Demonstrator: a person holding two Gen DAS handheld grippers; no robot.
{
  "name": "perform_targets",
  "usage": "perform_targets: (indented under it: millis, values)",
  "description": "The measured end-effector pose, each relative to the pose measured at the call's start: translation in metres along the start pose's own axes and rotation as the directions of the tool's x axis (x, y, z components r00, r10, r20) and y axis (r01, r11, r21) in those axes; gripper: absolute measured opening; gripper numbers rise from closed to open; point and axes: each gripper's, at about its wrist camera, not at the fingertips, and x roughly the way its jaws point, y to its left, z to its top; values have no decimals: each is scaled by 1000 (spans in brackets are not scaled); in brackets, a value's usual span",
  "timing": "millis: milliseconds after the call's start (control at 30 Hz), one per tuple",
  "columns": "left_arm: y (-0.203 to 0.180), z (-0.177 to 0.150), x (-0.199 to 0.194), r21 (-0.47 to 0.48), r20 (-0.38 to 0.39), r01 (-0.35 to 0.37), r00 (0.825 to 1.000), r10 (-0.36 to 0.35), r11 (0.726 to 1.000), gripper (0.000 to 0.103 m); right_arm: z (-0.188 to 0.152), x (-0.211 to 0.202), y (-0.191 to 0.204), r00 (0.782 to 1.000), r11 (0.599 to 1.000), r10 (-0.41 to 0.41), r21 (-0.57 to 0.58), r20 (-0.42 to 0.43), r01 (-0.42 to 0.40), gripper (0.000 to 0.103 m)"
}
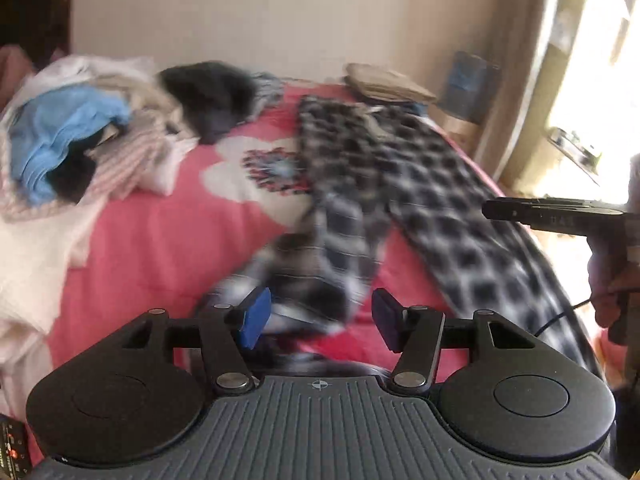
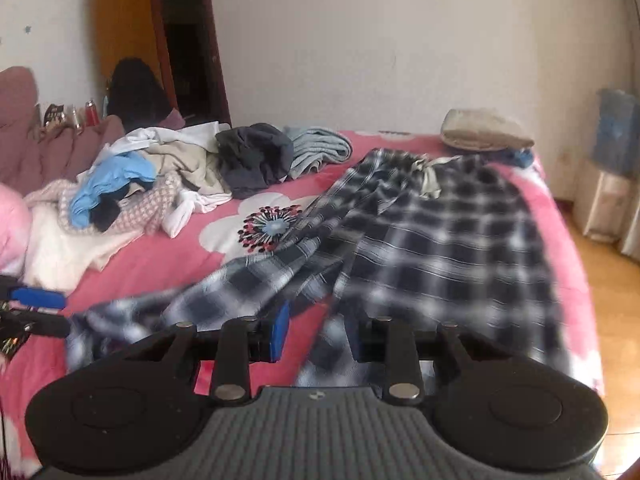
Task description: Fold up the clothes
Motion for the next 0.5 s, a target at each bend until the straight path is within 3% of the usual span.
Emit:
perform_targets:
  millis: [200,500]
  values:
    - [16,11,25,-54,-20,-66,998,65,996,56,36,74,5,999,999,31,27,-30,-30,32]
    - [26,20,55,-23,-50,-56,997,55,998,56,94,186,26,988,996,75,-35,-138,-80,30]
